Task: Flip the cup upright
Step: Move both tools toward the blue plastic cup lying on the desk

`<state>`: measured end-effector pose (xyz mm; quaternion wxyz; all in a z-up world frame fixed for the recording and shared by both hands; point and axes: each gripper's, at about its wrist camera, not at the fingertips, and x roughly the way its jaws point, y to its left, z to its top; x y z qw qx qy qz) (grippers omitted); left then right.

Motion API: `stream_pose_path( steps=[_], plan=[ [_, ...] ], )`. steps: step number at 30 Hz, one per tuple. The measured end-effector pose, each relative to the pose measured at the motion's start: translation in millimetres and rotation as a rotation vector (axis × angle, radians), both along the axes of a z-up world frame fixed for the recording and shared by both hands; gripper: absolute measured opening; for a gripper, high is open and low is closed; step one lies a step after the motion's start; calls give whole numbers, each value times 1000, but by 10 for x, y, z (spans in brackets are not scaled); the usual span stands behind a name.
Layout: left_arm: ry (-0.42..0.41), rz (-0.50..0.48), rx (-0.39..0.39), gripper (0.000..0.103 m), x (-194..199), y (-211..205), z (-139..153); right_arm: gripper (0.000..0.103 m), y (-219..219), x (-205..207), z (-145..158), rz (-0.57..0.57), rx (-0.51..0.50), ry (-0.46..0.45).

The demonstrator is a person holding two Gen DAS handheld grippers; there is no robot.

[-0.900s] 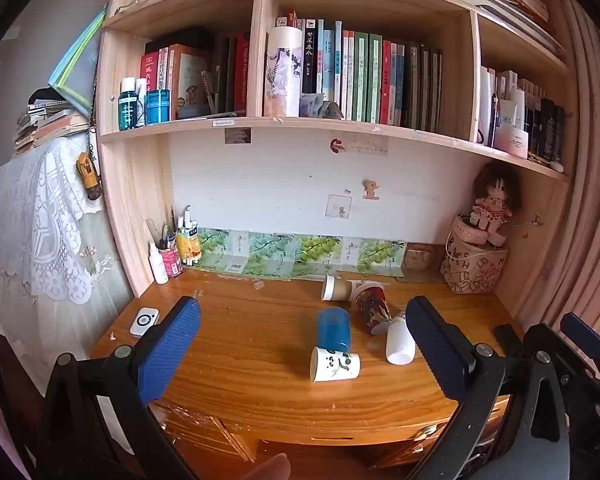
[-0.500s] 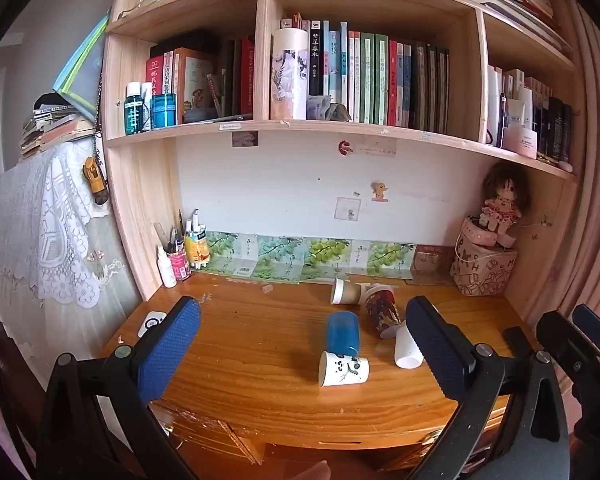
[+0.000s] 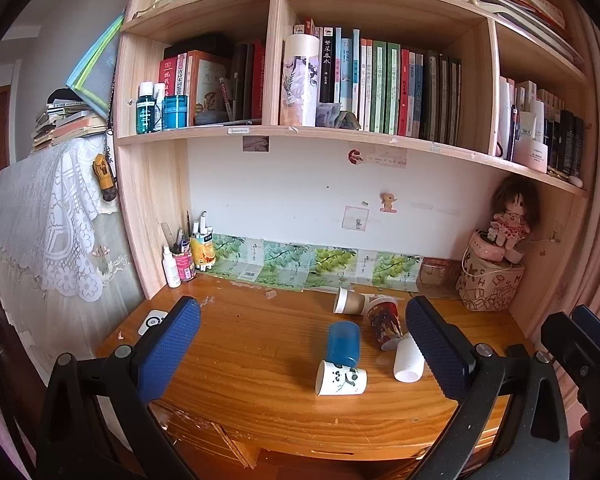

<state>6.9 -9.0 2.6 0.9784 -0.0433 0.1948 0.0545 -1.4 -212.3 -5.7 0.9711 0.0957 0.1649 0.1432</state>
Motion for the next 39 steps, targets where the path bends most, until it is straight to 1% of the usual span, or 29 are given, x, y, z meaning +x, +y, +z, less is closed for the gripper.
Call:
stream_pose_path(
  steps=[4, 12, 20, 27, 31, 39],
  plan=[
    [-19, 20, 2, 102, -36, -33, 27, 103, -41, 30, 10, 31, 3, 0],
    [6, 11, 52, 102, -86, -189, 62, 103, -125, 30, -13, 96, 42, 19],
    [28, 30, 37, 102, -161, -311, 31, 103, -295, -41, -112, 99, 90, 61],
    [114, 52, 49, 102, -188, -424, -130, 103, -421, -31, -309, 97, 126, 141],
    [169, 50, 33, 102, -169, -431, -226, 103, -434, 18, -406, 71, 102, 187],
    [229, 55, -19, 102, -76, -375, -373, 103, -405, 191, -558, 106, 96, 257]
  ],
)
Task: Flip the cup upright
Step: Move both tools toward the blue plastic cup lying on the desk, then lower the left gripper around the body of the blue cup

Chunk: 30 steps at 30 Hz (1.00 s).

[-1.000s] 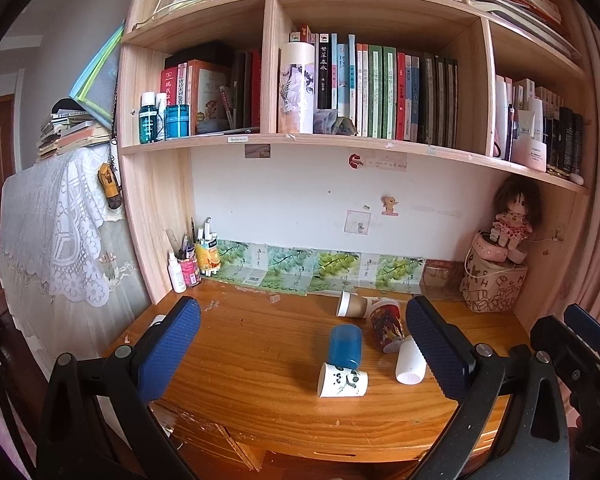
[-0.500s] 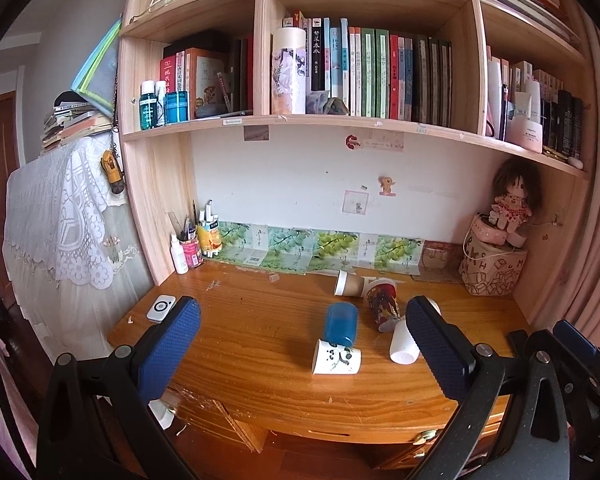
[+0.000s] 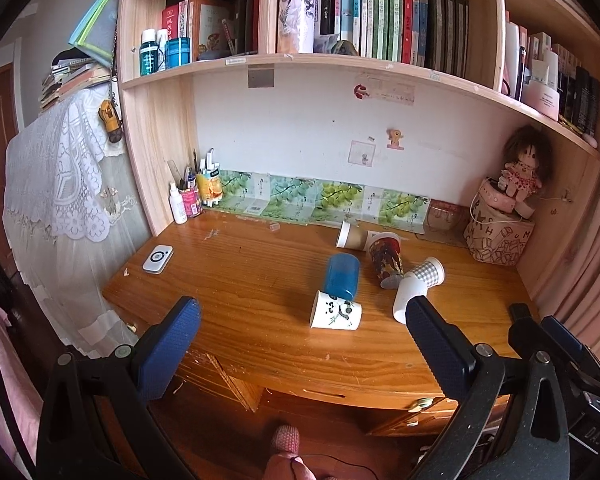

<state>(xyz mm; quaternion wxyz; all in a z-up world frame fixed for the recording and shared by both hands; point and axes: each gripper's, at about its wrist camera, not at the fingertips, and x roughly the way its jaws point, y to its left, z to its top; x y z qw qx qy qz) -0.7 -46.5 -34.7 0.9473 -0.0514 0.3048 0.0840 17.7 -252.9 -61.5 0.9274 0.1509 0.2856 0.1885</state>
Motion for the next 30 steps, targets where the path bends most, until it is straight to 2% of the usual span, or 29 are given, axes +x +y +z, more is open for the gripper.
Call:
stream_pose_path(
  steps=[9, 18, 25, 30],
  plan=[
    [49, -1, -80, 102, 460, 239, -164, 103, 154, 397, -110, 3, -18, 68],
    [150, -75, -162, 102, 1247, 511, -364, 103, 356, 1115, -385, -43, 16, 229],
    [276, -162, -252, 102, 1931, 719, -597, 103, 542, 1634, -534, -73, 17, 332],
    [386, -223, -263, 102, 2414, 705, -817, 103, 643, 1922, -649, -100, 7, 404]
  ],
)
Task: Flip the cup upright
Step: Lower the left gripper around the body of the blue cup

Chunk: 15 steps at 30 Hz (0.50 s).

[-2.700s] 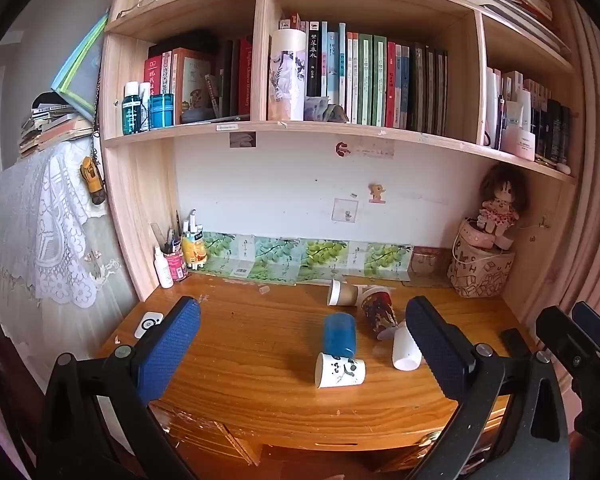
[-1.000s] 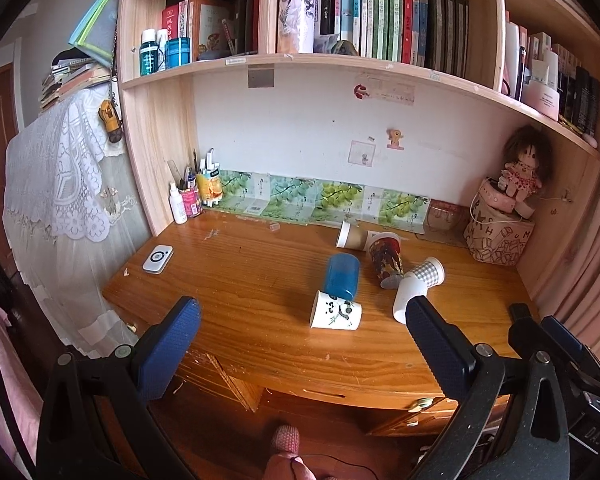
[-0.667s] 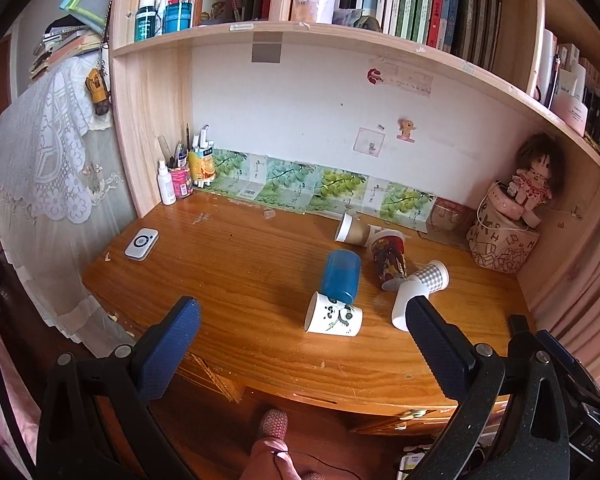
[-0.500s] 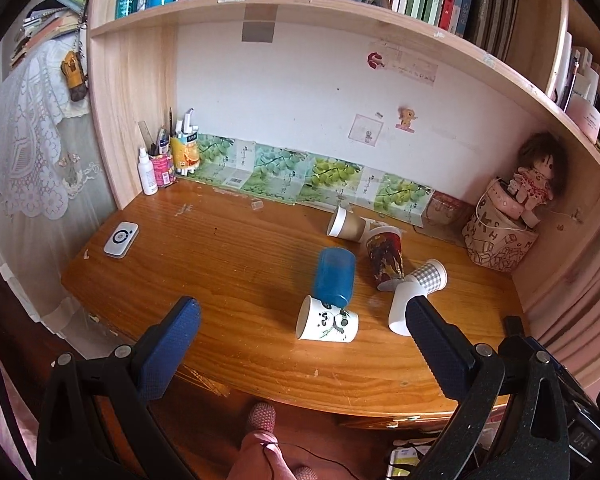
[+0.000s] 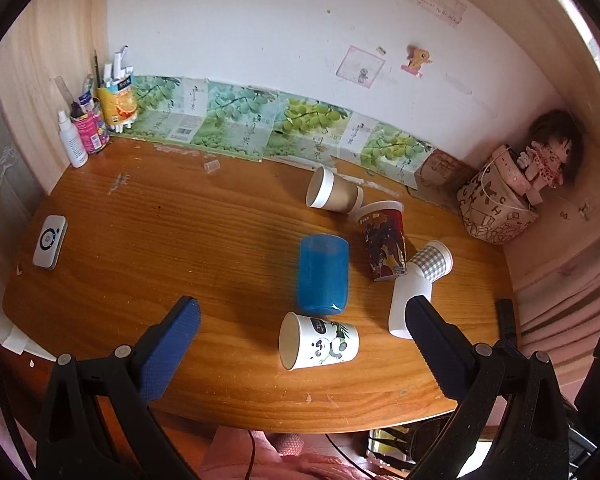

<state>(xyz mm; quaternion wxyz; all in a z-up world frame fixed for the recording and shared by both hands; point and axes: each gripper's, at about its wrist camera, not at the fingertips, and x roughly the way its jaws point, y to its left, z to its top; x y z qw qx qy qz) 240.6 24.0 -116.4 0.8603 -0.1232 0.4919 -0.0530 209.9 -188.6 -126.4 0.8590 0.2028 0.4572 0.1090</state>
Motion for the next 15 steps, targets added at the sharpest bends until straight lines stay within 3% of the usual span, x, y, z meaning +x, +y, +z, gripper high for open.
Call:
stream_pose_path(
  steps=[15],
  plan=[
    [291, -200, 35, 102, 1073, -348, -813, 103, 136, 518, -480, -61, -45, 255]
  ],
)
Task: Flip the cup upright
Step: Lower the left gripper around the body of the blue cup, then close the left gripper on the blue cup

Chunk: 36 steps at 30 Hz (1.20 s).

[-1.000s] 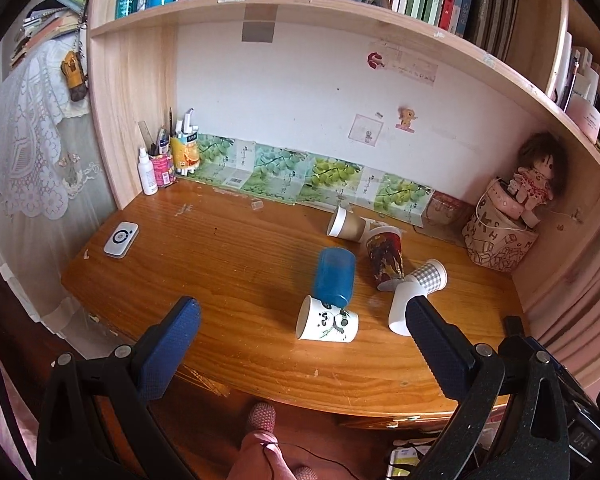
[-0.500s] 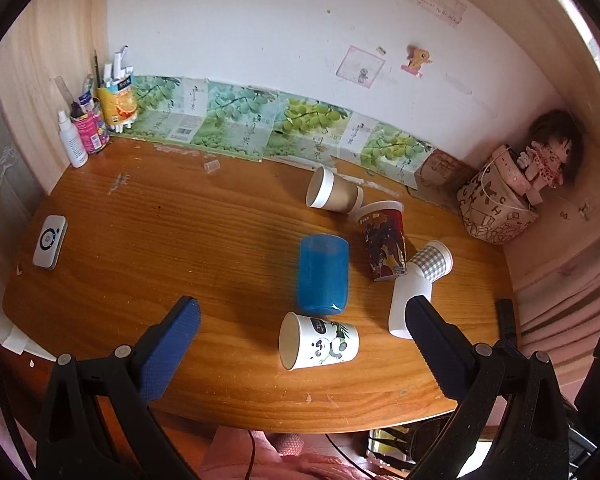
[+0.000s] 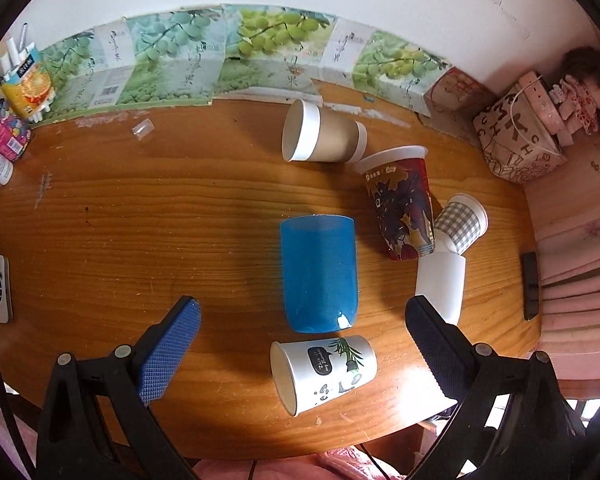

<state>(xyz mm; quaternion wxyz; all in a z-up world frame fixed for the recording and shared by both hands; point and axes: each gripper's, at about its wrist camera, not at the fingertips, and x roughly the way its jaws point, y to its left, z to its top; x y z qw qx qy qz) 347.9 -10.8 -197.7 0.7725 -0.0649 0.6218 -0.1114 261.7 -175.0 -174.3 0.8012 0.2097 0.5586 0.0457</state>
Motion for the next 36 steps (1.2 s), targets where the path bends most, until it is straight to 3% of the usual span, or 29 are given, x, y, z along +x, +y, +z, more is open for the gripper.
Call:
stream_pose_path(
  steps=[9, 15, 20, 23, 30, 36],
  plan=[
    [158, -53, 15, 102, 352, -243, -493, 103, -140, 60, -199, -94, -29, 105],
    [254, -77, 30, 93, 490, -346, -786, 103, -180, 80, -270, -124, -47, 141],
    [283, -94, 38, 93, 551, -372, -880, 103, -203, 97, -328, -147, -40, 153],
    [304, -101, 56, 83, 587, -365, -941, 103, -208, 103, -361, -156, -36, 162],
    [330, -112, 44, 76, 660, -353, -985, 103, -225, 92, -387, -176, -26, 169],
    [325, -110, 51, 75, 693, -327, -959, 103, -264, 56, -371, -188, -30, 166]
  ],
)
